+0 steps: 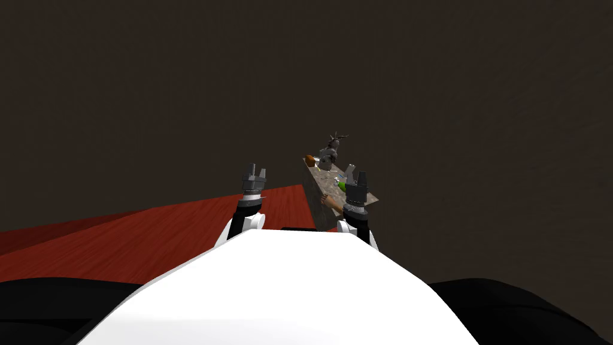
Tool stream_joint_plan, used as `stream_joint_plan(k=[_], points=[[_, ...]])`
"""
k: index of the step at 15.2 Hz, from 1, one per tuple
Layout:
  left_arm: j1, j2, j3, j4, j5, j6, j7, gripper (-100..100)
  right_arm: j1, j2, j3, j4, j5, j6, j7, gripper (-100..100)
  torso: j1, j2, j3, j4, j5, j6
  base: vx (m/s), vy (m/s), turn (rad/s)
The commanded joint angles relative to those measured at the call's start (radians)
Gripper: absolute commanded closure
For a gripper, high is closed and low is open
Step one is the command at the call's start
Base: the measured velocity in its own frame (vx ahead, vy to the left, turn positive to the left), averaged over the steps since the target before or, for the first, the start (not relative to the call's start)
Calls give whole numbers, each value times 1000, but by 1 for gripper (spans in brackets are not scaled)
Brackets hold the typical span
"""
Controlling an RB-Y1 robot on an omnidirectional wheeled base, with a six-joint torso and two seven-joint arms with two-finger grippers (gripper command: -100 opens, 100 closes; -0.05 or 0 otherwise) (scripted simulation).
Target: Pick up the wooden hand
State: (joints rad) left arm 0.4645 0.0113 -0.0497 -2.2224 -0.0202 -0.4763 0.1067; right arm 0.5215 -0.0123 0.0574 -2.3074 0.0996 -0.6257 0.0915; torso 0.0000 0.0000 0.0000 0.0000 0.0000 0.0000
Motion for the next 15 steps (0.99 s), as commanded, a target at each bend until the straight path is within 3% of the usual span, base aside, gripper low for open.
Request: stream_joint_plan(k=[1,4,8,9,13,14,15], points=[[0,0,0,0,0,0,0,0,11,-33,-5,0,5,5,2,-100,0,0,0,0,0,0,-1,21,10],[0,0,0,0,0,0,0,0,38,-85,-15,1,17,15,6,-100,5,0,0,0,1,0,9,74,-1],[0,0,0,0,0,0,0,0,105,-177,-42,3,47,42,16,-100,3,-2,-1,0,1,0,35,49,-6],[0,0,0,0,0,0,0,0,105,-177,-42,3,47,42,16,-100,3,-3,-1,-1,1,0,43,42,-6],[0,0,0,0,0,0,0,0,197,-277,-79,7,88,80,30,-100,3,-4,-2,-1,1,0,65,44,-12],[0,0,0,0,0,0,0,0,197,-282,-79,7,88,80,30,-100,3,-5,-3,-1,1,0,67,38,-11],[0,0,0,0,0,0,0,0,232,-315,-94,9,104,95,35,-100,3,-5,-3,-1,1,0,62,44,-9]])
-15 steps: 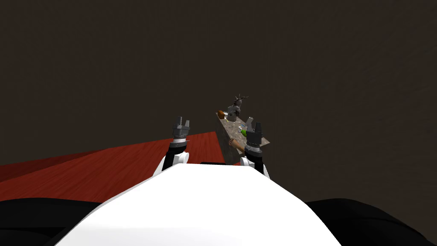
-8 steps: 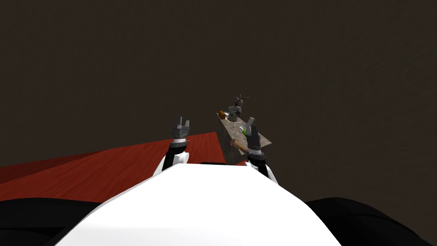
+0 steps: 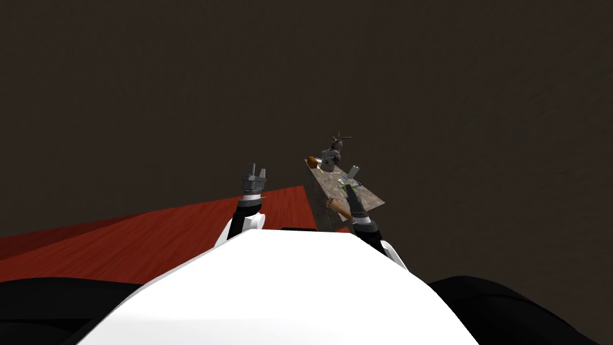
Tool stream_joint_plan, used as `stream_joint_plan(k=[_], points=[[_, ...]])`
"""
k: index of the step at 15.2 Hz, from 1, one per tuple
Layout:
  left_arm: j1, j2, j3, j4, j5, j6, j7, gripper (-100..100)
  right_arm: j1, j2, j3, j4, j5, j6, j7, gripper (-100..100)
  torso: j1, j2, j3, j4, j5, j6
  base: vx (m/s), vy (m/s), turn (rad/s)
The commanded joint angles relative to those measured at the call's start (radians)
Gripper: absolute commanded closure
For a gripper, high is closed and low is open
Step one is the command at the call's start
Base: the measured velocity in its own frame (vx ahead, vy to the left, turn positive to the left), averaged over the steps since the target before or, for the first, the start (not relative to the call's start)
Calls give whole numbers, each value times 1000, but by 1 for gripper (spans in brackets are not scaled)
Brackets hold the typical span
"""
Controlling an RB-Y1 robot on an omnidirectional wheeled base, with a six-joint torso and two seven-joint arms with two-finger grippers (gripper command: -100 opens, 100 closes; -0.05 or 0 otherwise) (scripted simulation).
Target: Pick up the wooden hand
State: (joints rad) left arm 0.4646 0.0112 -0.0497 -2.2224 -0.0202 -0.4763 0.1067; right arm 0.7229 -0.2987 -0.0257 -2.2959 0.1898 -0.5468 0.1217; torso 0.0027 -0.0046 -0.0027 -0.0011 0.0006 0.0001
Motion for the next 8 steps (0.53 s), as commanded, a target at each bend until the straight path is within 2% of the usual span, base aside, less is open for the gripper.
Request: stream_joint_plan(k=[1,2,3,4,5,6,7,8], points=[[0,0,0,0,0,0,0,0,31,-34,-11,-2,14,16,5,-100,0,0,0,0,0,0,58,42,-12],[0,0,0,0,0,0,0,0,66,-68,-26,0,31,31,11,-100,0,0,0,0,0,0,60,39,-12],[0,0,0,0,0,0,0,0,69,-73,-26,0,31,31,11,-100,0,0,0,0,0,0,56,32,-14],[0,0,0,0,0,0,0,0,105,-109,-42,2,49,48,17,-100,0,1,0,0,0,0,65,36,-12],[0,0,0,0,0,0,0,0,108,-114,-42,2,49,48,17,-100,0,0,0,0,0,0,68,37,-17],[0,0,0,0,0,0,0,0,148,-145,-59,5,67,65,23,-100,0,0,0,0,0,0,81,34,-16],[0,0,0,0,0,0,0,0,150,-157,-59,5,67,65,23,-100,-1,-1,0,0,0,0,81,29,-15],[0,0,0,0,0,0,0,0,181,-188,-77,9,87,83,30,-100,-1,-1,-1,0,0,0,83,30,-13]])
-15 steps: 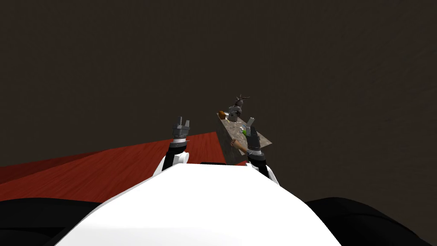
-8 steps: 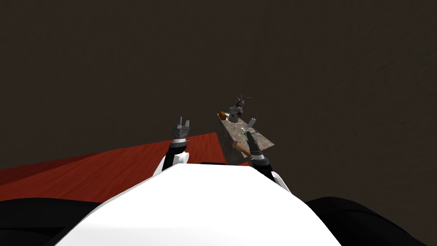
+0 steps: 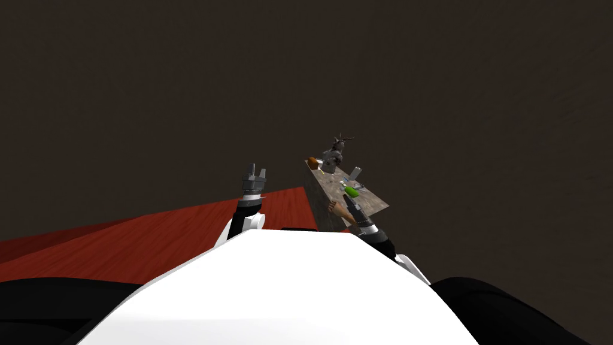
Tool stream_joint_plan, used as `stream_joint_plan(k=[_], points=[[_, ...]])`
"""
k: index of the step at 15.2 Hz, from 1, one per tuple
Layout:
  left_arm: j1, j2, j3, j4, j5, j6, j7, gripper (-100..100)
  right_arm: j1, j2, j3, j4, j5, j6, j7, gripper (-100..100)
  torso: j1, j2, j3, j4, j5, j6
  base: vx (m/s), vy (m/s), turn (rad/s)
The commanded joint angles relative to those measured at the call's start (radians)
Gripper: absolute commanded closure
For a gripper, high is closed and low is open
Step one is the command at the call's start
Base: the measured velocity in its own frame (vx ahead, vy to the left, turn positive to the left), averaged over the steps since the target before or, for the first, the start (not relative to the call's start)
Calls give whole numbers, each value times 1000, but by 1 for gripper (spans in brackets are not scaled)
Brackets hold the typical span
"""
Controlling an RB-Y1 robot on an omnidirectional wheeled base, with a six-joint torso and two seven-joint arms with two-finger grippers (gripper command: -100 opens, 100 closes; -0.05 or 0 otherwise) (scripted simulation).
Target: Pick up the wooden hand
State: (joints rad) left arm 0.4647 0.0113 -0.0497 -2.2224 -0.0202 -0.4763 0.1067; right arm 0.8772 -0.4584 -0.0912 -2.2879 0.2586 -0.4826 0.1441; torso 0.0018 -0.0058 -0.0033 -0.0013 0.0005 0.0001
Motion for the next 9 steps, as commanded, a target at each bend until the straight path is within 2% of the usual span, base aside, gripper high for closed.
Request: stream_joint_plan(k=[1,2,3,4,6,7,8,9], points=[[0,0,0,0,0,0,0,0,39,-41,-11,1,18,19,7,-100,0,0,0,0,0,0,77,31,-14],[0,0,0,0,0,0,0,0,73,-70,-29,4,38,38,14,-100,0,0,0,0,0,0,85,36,-16],[0,0,0,0,0,0,0,0,83,-85,-29,4,38,38,14,-100,0,0,0,0,0,0,84,37,-14],[0,0,0,0,0,0,0,0,119,-108,-48,9,58,57,21,-100,0,0,0,0,0,0,92,39,-17],[0,0,0,0,0,0,0,0,128,-131,-48,9,58,57,21,-100,1,-1,0,0,0,0,68,36,-13],[0,0,0,0,0,0,0,0,169,-167,-67,13,79,77,28,-100,0,1,0,0,0,0,51,35,-9],[0,0,0,0,0,0,0,0,174,-178,-67,13,79,77,28,-100,1,1,1,0,0,0,53,34,-16],[0,0,0,0,0,0,0,0,208,-213,-86,18,100,97,35,-100,0,1,1,0,0,0,78,40,-21]])
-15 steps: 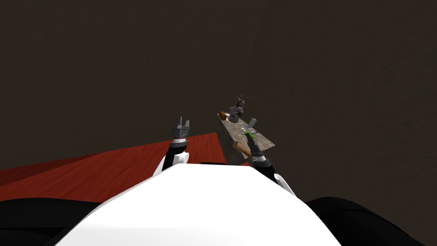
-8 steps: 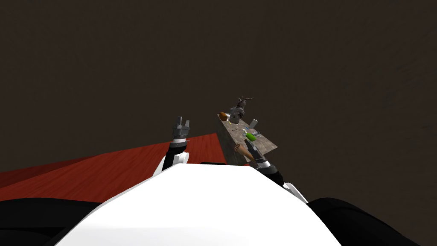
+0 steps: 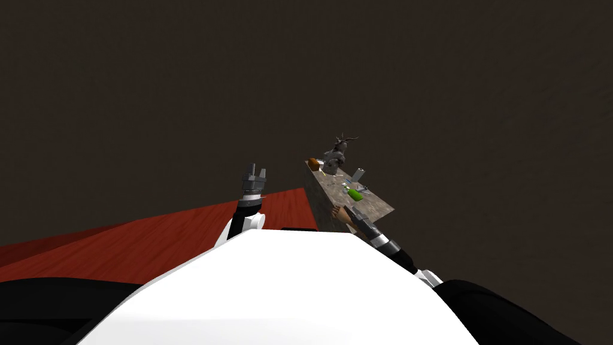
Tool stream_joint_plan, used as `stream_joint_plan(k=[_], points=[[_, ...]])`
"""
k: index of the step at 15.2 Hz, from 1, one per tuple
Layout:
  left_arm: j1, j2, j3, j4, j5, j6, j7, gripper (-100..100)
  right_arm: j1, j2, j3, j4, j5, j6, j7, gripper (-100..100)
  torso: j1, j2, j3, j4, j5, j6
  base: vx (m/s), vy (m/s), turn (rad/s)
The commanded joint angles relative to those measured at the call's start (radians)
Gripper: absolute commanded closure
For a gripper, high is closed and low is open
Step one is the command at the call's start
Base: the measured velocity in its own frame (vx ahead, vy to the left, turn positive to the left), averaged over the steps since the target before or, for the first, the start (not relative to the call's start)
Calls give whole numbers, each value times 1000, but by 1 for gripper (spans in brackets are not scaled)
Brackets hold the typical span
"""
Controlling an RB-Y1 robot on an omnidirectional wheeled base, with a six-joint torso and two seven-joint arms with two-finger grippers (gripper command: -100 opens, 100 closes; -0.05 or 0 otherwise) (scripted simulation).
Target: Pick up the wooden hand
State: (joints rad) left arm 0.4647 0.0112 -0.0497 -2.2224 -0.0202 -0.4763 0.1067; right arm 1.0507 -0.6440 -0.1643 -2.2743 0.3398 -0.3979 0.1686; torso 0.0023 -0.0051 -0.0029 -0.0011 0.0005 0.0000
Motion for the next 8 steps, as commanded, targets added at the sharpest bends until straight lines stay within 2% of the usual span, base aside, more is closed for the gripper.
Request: stream_joint_plan(k=[1,2,3,4,5,6,7,8], points=[[0,0,0,0,0,0,0,0,48,-39,-13,4,19,12,11,-100,0,0,0,0,0,0,86,40,-18],[0,0,0,0,0,0,0,0,48,-39,-13,4,19,12,11,-100,0,-1,0,0,0,0,58,23,-5],[0,0,0,0,0,0,0,0,83,-82,-33,10,41,33,18,-100,0,0,0,0,0,0,70,27,-11],[0,0,0,0,0,0,0,0,95,-87,-33,10,41,33,18,-100,0,0,0,0,0,0,72,28,-18],[0,0,0,0,0,0,0,0,120,-120,-53,15,62,54,25,-100,-1,0,0,0,0,0,79,28,-22],[0,0,0,0,0,0,0,0,135,-135,-53,15,62,54,25,-100,-1,-1,0,0,0,0,81,30,-14],[0,0,0,0,0,0,0,0,143,-135,-53,15,62,54,25,-100,-1,-1,-1,0,0,0,55,26,-4],[0,0,0,0,0,0,0,0,177,-176,-73,21,84,74,33,-100,-1,0,0,0,0,0,57,29,-11]])
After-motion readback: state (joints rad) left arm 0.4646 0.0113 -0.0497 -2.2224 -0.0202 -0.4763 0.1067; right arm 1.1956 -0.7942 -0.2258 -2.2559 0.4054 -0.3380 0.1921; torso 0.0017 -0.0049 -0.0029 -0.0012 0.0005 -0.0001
